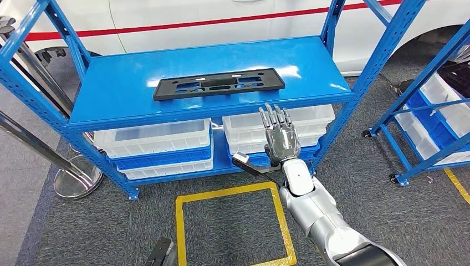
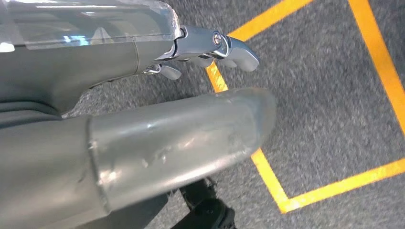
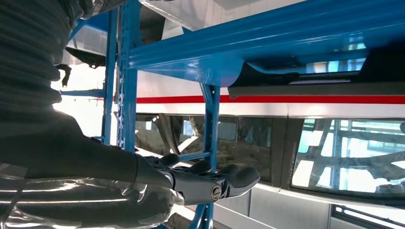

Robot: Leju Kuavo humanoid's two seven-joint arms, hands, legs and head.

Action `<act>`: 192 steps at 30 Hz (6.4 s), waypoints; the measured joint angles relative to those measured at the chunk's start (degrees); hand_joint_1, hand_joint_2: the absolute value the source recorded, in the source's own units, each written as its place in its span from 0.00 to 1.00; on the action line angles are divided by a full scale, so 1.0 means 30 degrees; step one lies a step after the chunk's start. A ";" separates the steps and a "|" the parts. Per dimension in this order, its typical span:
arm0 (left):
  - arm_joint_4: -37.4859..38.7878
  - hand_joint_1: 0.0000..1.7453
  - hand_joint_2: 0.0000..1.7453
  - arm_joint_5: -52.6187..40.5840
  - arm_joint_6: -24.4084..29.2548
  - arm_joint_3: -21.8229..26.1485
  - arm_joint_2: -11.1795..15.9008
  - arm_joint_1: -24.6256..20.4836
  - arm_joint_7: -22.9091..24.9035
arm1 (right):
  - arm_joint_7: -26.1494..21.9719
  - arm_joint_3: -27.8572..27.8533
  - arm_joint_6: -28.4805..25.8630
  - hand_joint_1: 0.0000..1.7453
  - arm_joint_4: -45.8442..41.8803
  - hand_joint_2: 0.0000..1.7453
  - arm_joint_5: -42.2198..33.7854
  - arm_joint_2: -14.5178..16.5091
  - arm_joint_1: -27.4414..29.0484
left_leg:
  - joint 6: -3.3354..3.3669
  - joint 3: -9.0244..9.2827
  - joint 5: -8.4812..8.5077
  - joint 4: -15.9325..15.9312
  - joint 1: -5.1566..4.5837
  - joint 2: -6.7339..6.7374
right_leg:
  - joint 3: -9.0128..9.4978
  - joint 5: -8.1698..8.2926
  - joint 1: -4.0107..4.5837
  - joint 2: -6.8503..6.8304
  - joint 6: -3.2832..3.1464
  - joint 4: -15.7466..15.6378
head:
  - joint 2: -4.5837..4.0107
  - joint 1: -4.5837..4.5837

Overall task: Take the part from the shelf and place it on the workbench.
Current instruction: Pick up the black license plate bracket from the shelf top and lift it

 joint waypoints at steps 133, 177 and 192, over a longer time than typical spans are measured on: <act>-0.0015 0.00 0.00 0.0559 -0.0891 0.0982 0.0115 -0.0504 -0.2828 | -0.5114 -0.6577 -0.0053 0.00 0.2088 1.00 -0.4903 0.1013 -0.0435 | 0.1152 -0.0148 0.1164 -0.0895 -0.0279 -0.0064 | 0.1418 -0.1500 0.0141 -0.0129 0.0606 0.1877 | 0.0000 0.0011; -0.0007 0.00 0.00 0.0069 0.0145 0.0954 -0.0027 -0.0647 -0.2592 | -0.8403 -1.0129 -0.0075 1.00 -0.0513 1.00 -0.4809 0.1887 0.1019 | 0.0292 0.0026 0.0016 0.0136 -0.0146 -0.0059 | -0.0055 0.0162 0.0109 -0.0089 0.0107 0.0032 | 0.0000 0.0018; -0.0007 0.00 0.00 0.0279 0.0993 0.0976 -0.0062 -0.0535 -0.2786 | -1.0190 -0.9573 -0.0015 1.00 -0.1767 1.00 -0.9031 0.2184 0.1028 | 0.0575 0.0116 0.0358 -0.0226 -0.0127 -0.0040 | 0.0074 0.0123 0.0117 -0.0076 0.0475 -0.0061 | 0.0000 0.0014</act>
